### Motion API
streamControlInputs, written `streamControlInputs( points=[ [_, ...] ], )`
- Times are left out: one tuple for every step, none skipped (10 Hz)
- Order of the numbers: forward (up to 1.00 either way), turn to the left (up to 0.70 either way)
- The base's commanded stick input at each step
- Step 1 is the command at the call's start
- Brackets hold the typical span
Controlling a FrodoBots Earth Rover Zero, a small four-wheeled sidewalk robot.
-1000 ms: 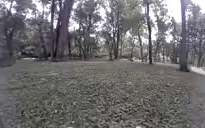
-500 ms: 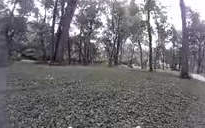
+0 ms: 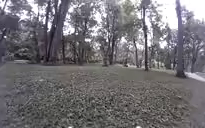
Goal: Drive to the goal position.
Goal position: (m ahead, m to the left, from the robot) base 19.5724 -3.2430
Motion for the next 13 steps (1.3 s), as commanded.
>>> streamControlInputs(
  points=[
    [0.7,-0.01],
    [0.7,0.0],
    [0.7,0.0],
    [0.7,0.0],
    [0.7,0.0],
    [0.7,0.0],
    [0.7,0.0],
    [0.7,0.0],
    [0.7,0.0],
    [0.7,0.0],
    [0.7,0.0],
    [0.7,0.0],
    [0.7,0.0]
  ],
)
